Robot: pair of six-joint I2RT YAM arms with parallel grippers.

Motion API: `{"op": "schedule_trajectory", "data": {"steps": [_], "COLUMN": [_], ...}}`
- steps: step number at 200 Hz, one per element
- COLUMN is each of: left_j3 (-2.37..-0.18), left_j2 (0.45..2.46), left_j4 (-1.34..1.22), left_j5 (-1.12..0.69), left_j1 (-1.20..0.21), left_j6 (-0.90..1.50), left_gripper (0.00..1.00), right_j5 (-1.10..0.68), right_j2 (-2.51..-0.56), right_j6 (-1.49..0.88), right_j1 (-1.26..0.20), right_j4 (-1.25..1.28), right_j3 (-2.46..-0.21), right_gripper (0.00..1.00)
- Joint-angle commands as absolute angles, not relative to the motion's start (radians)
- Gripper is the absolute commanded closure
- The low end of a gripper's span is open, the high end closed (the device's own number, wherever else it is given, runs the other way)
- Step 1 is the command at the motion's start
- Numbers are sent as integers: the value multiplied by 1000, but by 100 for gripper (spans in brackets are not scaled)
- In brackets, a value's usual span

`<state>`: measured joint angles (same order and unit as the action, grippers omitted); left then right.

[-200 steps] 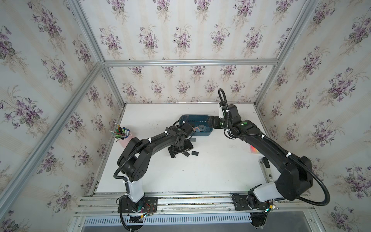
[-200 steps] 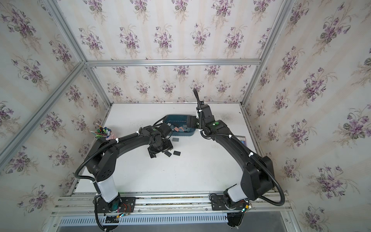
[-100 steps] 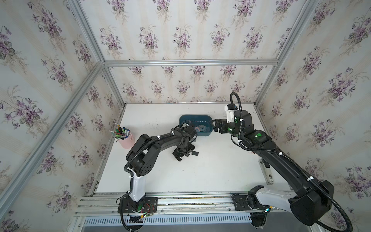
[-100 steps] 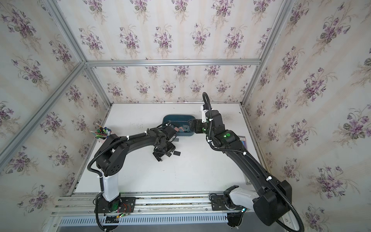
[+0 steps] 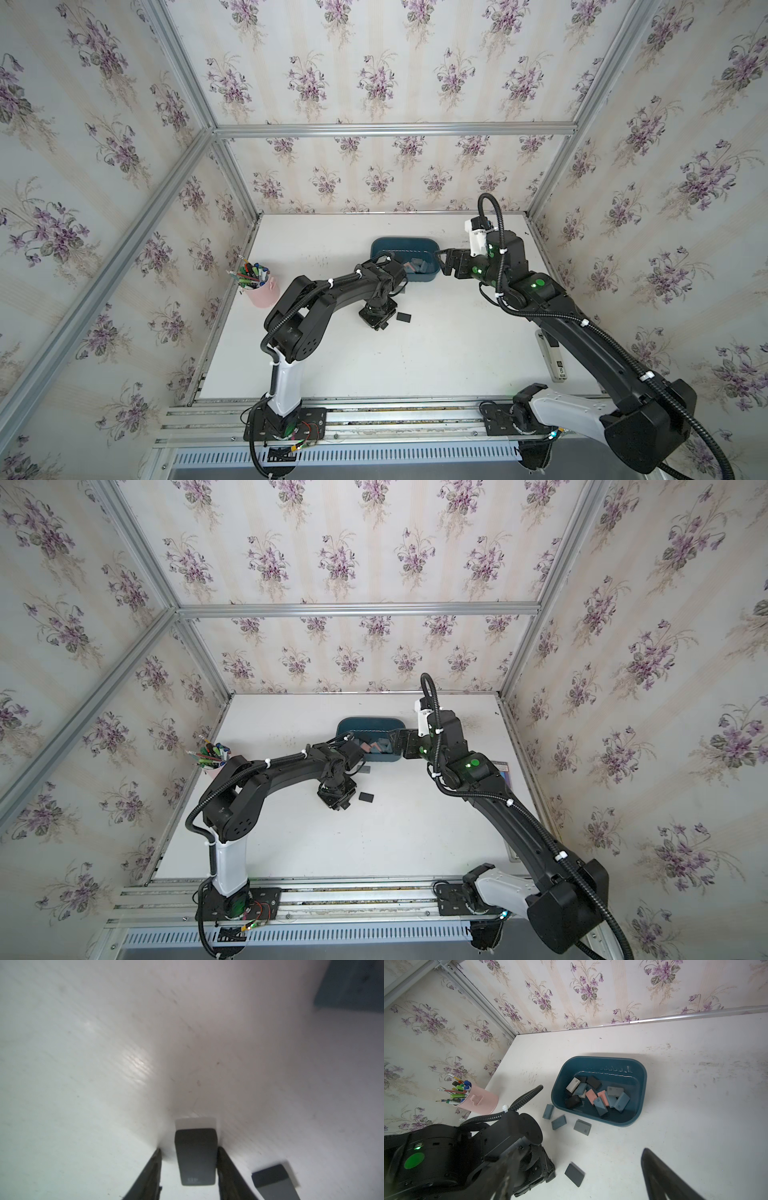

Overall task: Put the eraser in the storage box
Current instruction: Pick up the eraser from the center of the board, then place the eraser in the storage box.

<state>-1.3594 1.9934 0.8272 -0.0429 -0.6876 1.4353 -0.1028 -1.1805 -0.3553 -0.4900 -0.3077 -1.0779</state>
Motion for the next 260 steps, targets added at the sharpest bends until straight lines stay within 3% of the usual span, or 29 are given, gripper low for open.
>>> {"op": "schedule_trajectory", "data": {"steps": [1,50,99,150,234,260], "left_j3": [-1356,-1358,-1415,-1416,-1940,-2029], "left_j2": [2006,2002,2000,1952,2088,2140], "left_j4": [771,781,794,717,1041,1012], "left_j5": [-28,-29,2,50,297,341], "left_j1": [-687,-687,-687,-703,-698,-681], "left_j6": [1431,1411,1314,1164,850,763], "left_gripper": [77,80,100,100,100,100], "right_j5": [-116,-103,-78,-55,-46,-38], "right_j2": [-1178,-1186,-1170,-1130,-1075,-1052], "right_j6": [-366,-368,-367,-361,-370,-369], "right_j1": [-497,-514,-517,-517,-520,-522], "right_j4": [-280,-281,-291,-313,-329,-342], "right_j3": [-1080,-1079,-1075,-1069,-1064,-1064], "right_gripper": [9,9,9,9,9,9]}}
